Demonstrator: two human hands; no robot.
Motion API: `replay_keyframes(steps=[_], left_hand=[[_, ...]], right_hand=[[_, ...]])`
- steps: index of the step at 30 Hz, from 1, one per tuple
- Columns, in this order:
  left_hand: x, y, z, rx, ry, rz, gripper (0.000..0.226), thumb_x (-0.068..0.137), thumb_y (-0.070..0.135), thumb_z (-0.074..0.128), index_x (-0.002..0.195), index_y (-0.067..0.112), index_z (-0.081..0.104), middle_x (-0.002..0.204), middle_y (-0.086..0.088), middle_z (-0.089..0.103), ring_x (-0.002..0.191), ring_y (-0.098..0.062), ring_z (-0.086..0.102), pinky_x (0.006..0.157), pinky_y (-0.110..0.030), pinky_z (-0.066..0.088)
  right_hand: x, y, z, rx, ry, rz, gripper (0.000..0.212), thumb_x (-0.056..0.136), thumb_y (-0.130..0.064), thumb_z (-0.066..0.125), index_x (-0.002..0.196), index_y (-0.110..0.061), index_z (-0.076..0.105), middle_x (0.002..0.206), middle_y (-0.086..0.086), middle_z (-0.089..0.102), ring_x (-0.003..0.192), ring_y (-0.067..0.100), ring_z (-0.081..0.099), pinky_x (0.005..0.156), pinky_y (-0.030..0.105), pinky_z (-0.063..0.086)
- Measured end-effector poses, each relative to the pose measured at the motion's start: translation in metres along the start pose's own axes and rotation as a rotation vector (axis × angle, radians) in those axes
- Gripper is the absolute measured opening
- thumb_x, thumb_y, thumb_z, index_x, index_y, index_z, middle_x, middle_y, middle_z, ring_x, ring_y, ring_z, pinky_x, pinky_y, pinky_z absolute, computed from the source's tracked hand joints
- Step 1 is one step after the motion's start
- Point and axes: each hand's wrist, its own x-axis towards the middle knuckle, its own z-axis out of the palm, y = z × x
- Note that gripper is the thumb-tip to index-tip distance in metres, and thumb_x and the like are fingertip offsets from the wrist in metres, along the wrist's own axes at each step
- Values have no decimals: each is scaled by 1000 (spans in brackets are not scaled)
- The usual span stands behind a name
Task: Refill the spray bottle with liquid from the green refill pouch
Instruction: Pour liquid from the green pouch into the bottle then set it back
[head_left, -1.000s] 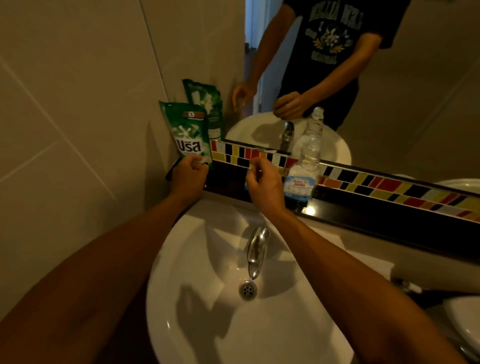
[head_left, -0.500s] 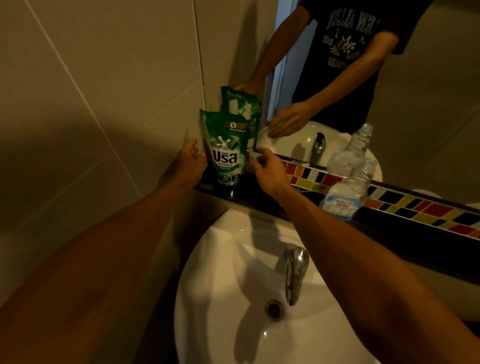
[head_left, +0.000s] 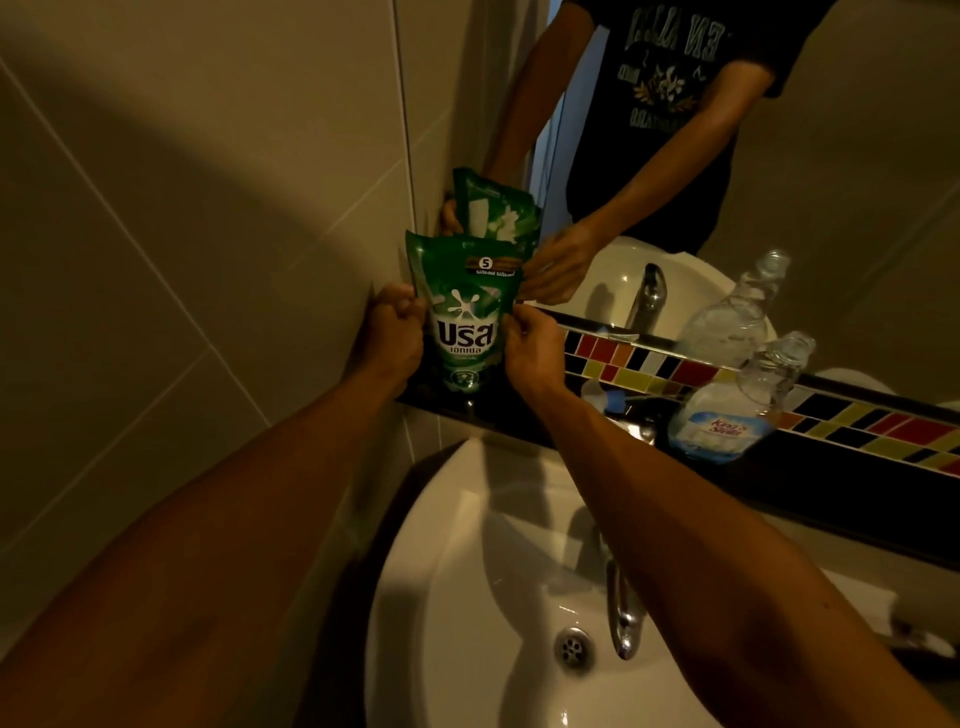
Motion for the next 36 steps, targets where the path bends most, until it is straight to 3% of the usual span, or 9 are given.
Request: replay_keyframes(steps=[3,8,12,15,20,22,24,27,36], left_hand=[[-2,-6,0,59,-23,42,10,88,49,46,88,42,53,84,3,66,82,-27,65,76,-56,56],[-37,19,11,-37,-96,198,8,105,19,42,106,18,49,95,2,66,86,-13,63,75,-31,54],[-59,39,24,-145,-172,152,19,105,17,40,96,30,51,99,-3,68,86,-16,66,75,-35,57],[-81,59,33,-156,-255,156,21,104,25,41,93,39,53,110,-3,70,105,-24,68,90,-48,57],[-128,102,55,-251,-367,176,13,105,18,40,100,24,50,112,-7,71,104,-24,69,88,-47,58],[-145,118,64,-279,-395,168,10,105,17,40,105,18,49,111,-6,71,101,-26,69,85,-52,55],[-159,133,72,-301,-421,138,11,105,18,39,112,14,47,111,-4,71,105,-28,69,90,-56,53],[-179,155,84,-326,-453,92,10,104,19,40,109,19,49,120,-8,68,112,-32,67,95,-58,52],[-210,189,105,-240,-463,-18,13,103,14,38,108,21,48,116,-9,65,104,-36,67,91,-62,52]], right_hand=[[-3,3,1,20,47,6,21,107,-13,50,95,-11,66,85,-3,67,78,6,63,72,26,54],[-19,5,-16,29,119,16,20,106,-13,51,101,-6,69,91,2,70,80,6,64,69,20,50],[-42,-1,-45,64,189,-18,20,106,-11,52,97,-1,66,90,8,70,83,18,66,74,28,56],[-64,-9,-74,90,211,-45,17,107,-11,50,96,-7,61,88,2,66,79,6,61,67,13,51],[-103,-22,-125,203,251,-80,14,111,-17,44,113,-8,55,100,-1,67,85,-6,65,72,13,55],[-115,-25,-144,228,247,-72,15,112,-24,40,116,-14,50,106,1,67,97,3,67,85,29,59],[-128,-27,-161,291,186,-59,23,112,-33,37,130,-23,45,127,4,65,114,14,66,97,41,58],[-146,-25,-183,401,79,-69,49,111,-40,37,158,-35,25,152,-5,48,132,10,55,98,29,54],[-180,-23,-222,356,-36,-139,101,99,-9,67,163,-41,-3,153,0,52,131,10,60,102,35,57]])
